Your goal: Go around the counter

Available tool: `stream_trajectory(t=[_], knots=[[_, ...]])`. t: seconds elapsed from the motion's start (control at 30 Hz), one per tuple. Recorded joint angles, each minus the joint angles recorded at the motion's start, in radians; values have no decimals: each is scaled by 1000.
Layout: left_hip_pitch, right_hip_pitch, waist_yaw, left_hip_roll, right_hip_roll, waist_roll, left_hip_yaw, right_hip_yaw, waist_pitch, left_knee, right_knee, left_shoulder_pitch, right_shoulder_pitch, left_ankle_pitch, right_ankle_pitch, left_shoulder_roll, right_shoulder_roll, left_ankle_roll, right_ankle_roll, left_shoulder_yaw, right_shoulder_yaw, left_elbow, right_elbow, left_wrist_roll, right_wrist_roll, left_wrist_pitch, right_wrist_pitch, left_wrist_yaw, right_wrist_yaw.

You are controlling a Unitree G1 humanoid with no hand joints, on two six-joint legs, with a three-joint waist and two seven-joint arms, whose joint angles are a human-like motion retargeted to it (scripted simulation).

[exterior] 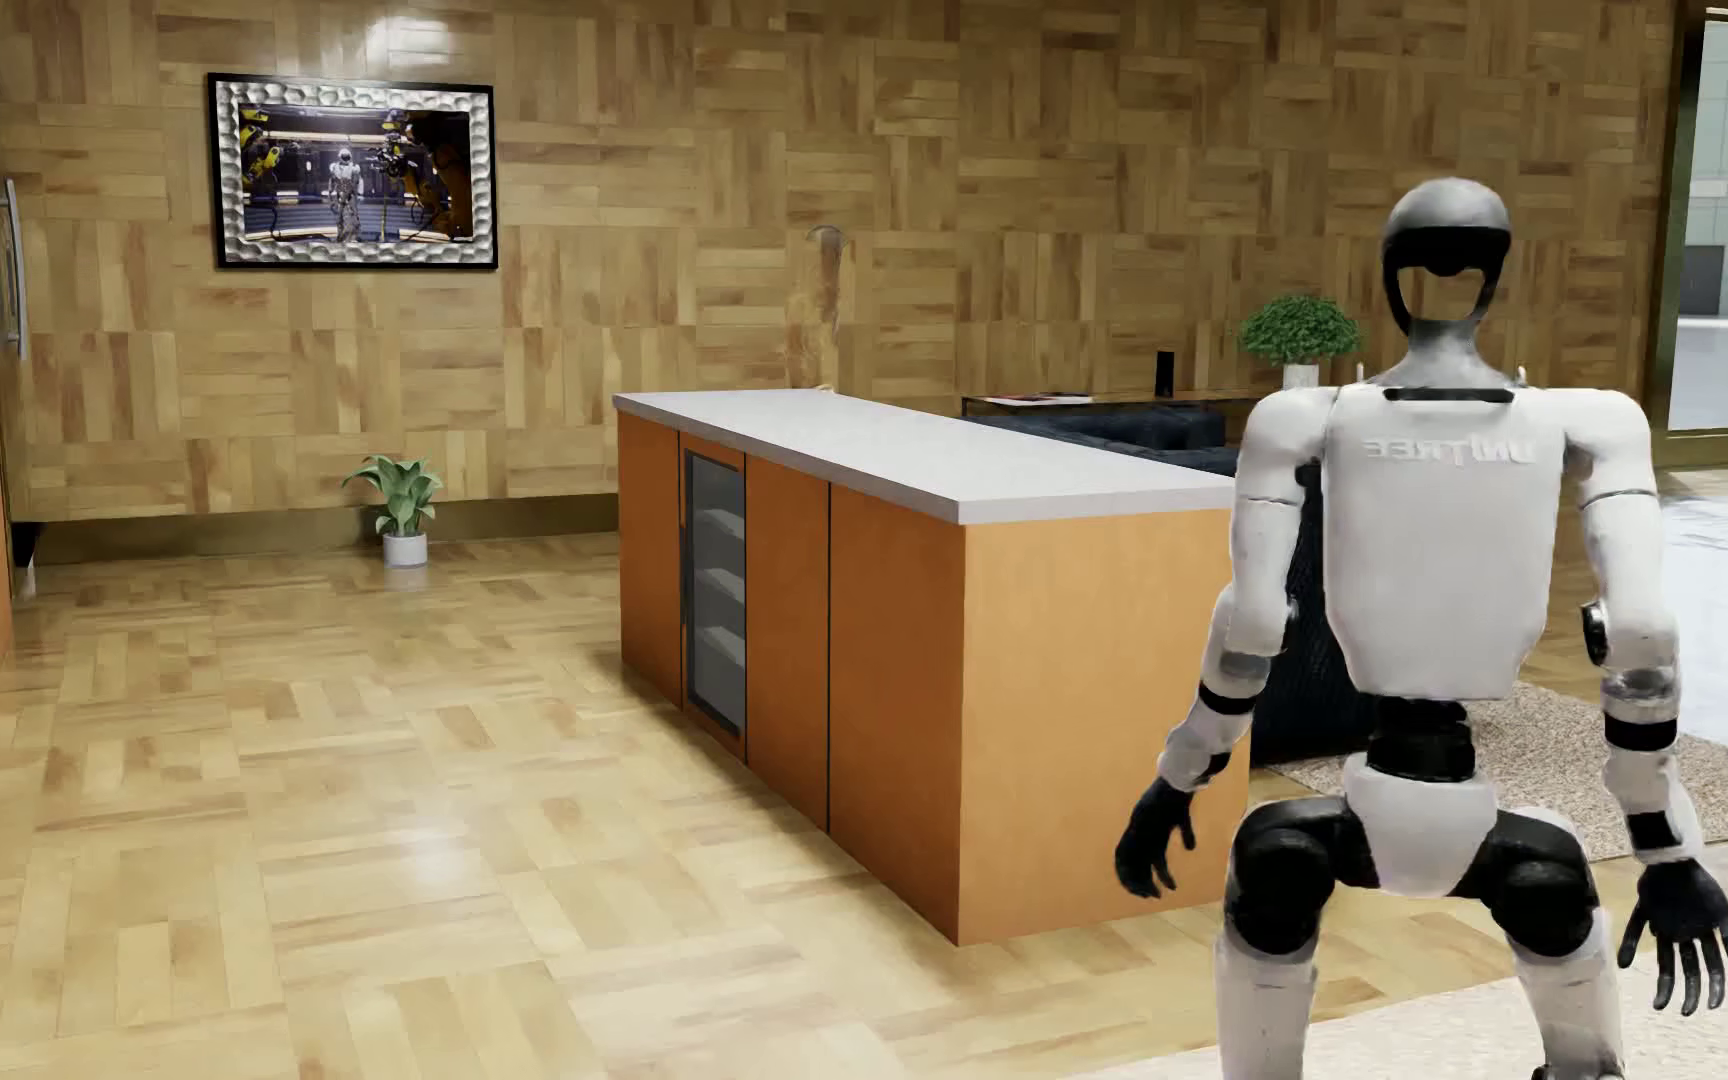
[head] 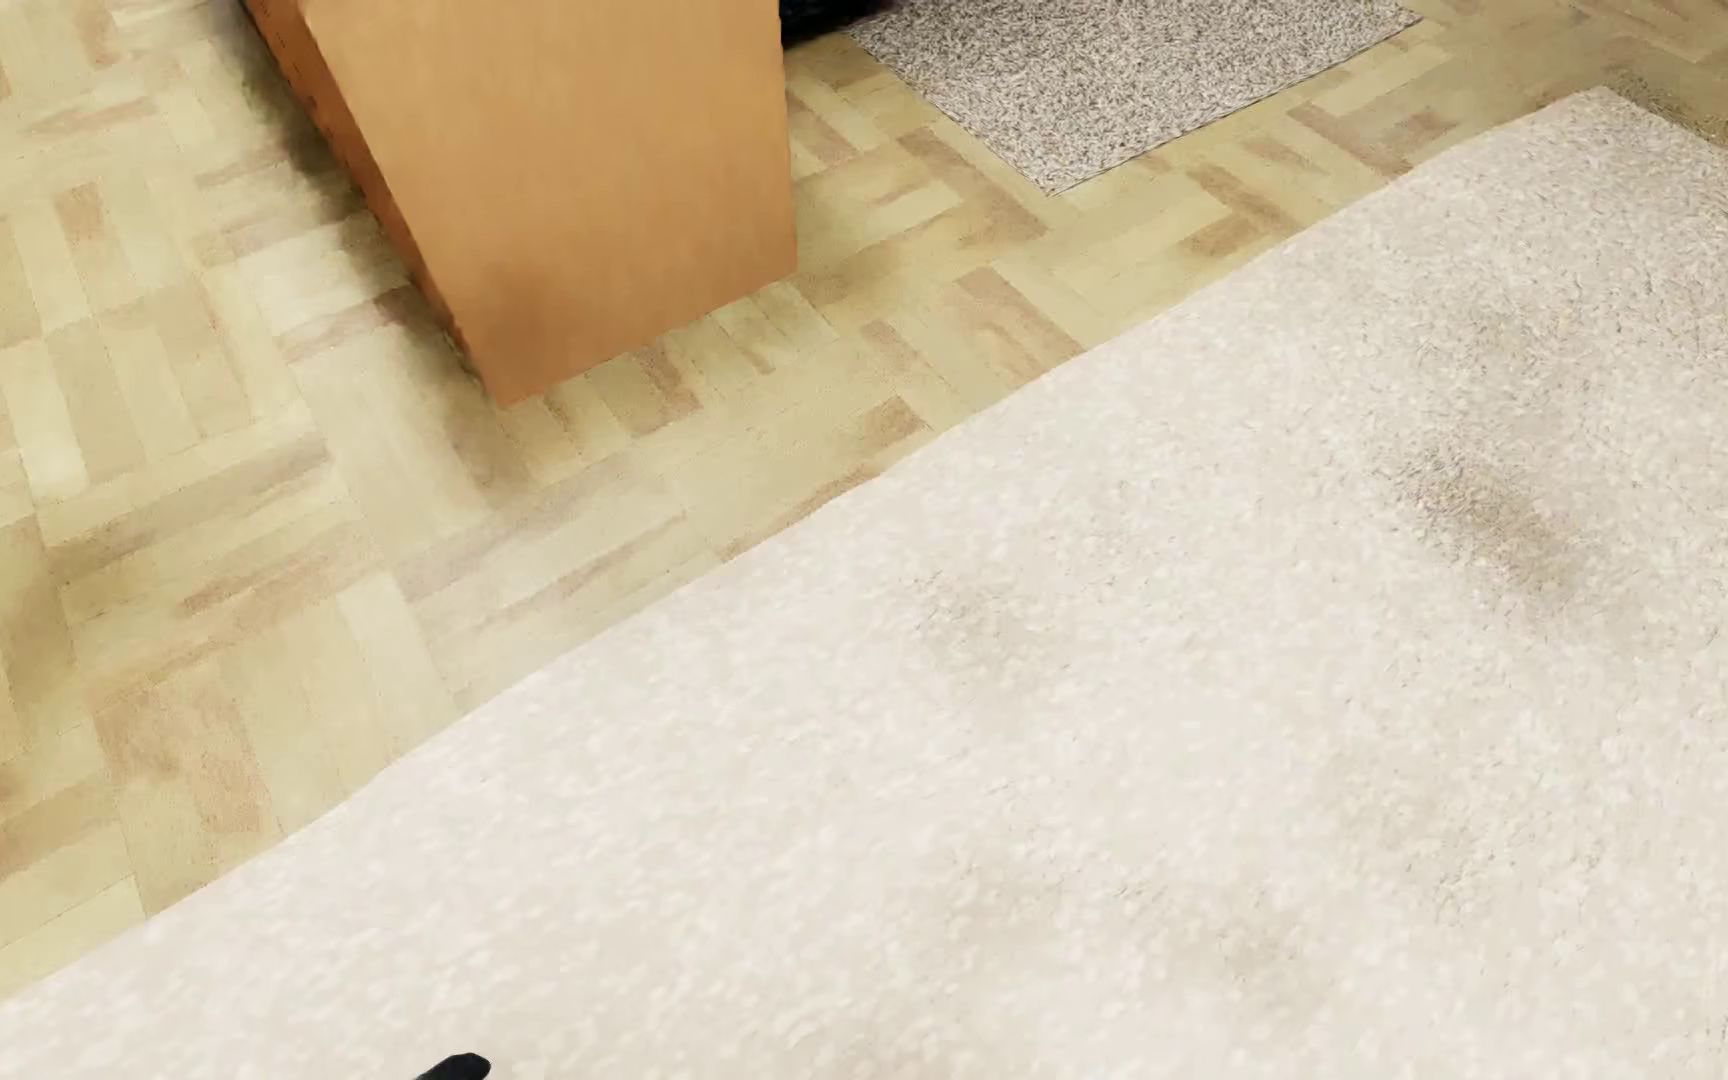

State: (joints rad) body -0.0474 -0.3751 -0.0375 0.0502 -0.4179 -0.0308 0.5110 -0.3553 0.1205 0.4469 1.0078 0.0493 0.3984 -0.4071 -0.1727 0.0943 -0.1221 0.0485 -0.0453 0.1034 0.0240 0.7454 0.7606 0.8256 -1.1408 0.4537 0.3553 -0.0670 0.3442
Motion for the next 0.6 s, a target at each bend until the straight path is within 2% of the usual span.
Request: stream_trajectory(t=[0.03, 0.07, 0.1, 0.13, 0.17, 0.2, 0.23, 0.27, 0.3, 0.33, 0.37, 0.4, 0.43, 0.47, 0.5, 0.53, 0.57, 0.6], knots=[[26, -109, -16, -22, 52, 3, -70, 94, 4, -42, 1, -3, 25, 3, 6, 46, -20, -15, 29, -26, 8, -8, 29, 12, -73, -57, -99, -27, 41], [56, -200, -30, -34, 107, 9, -133, 184, 8, -94, -53, 10, 45, 9, 30, 102, -19, -32, 61, -64, -37, -32, 49, 25, -103, -121, -143, -50, 80], [85, -266, -40, -33, 169, 16, -181, 287, 11, -131, -151, 34, 52, 3, 49, 152, -5, -49, 105, -90, -121, -71, 59, 28, -96, -160, -126, -56, 86], [106, -295, -47, -21, 235, 27, -227, 404, 15, -141, -288, 65, 49, -14, 50, 187, 0, -65, 95, -96, -171, -112, 68, 15, -118, -176, -103, -54, 74], [120, -292, -50, -3, 272, 38, -269, 473, 19, -119, -429, 99, 39, -39, 54, 205, -5, -79, 117, -90, -190, -143, 72, -9, -168, -179, -90, -58, 36], [135, -268, -47, 26, 290, 49, -303, 467, 22, -83, -537, 130, 26, -65, 70, 214, -16, -97, 173, -73, -181, -162, 75, -33, -245, -157, -70, -63, 2], [144, -222, -45, 63, 326, 63, -340, 492, 25, -4, -561, 156, 9, -65, 221, 213, -22, -116, 183, -58, -169, -172, 69, -44, -309, -132, -60, -61, -40], [142, -201, -35, 93, 339, 79, -375, 477, 31, 100, -486, 188, -17, -11, 215, 198, -29, -96, 202, -41, -155, -179, 66, -52, -364, -126, -40, -58, -82], [103, -163, -22, 146, 346, 97, -383, 430, 41, 284, -413, 223, -65, 104, 140, 177, -31, -35, 187, -13, -148, -183, 84, -49, -400, -107, -33, -17, -106], [29, -105, -12, 214, 353, 117, -379, 382, 48, 484, -386, 251, -122, 233, 79, 130, -35, 45, 174, 24, -155, -193, 104, -67, -406, -99, -42, 16, -136], [-54, -38, -1, 296, 358, 137, -364, 338, 52, 654, -385, 271, -190, 372, 35, 69, -46, 86, 164, 42, -151, -195, 107, -74, -407, -94, -63, 22, -138], [-129, 43, 12, 326, 361, 153, -352, 308, 52, 770, -423, 297, -269, 359, 11, 7, -67, 100, 160, 40, -139, -182, 104, -65, -423, -97, -66, 17, -147], [-209, 120, 27, 315, 361, 163, -343, 286, 51, 850, -473, 327, -350, 327, -1, -41, -84, 95, 158, 26, -127, -180, 94, -44, -435, -104, -62, -13, -163], [-286, 194, 41, 286, 359, 166, -330, 263, 46, 891, -527, 355, -423, 322, -10, -71, -93, 61, 157, 8, -127, -177, 72, 1, -424, -111, -66, -49, -179], [-361, 261, 54, 255, 356, 163, -312, 238, 39, 890, -573, 378, -492, 358, -22, -101, -94, 35, 156, 18, -137, -181, 36, 36, -385, -104, -73, -64, -206], [-428, 317, 65, 216, 351, 157, -298, 213, 33, 845, -606, 395, -557, 366, -39, -134, -90, -9, 158, 54, -148, -186, -7, 40, -318, -90, -94, -66, -239], [-482, 366, 76, 203, 351, 150, -274, 189, 28, 768, -631, 394, -620, 365, -59, -159, -98, -29, 161, 100, -149, -179, -57, 30, -250, -82, -115, -58, -258], [-525, 412, 85, 195, 357, 144, -256, 168, 27, 655, -648, 388, -679, 377, -82, -172, -108, -26, 164, 149, -132, -165, -102, 11, -192, -79, -138, -42, -269]])
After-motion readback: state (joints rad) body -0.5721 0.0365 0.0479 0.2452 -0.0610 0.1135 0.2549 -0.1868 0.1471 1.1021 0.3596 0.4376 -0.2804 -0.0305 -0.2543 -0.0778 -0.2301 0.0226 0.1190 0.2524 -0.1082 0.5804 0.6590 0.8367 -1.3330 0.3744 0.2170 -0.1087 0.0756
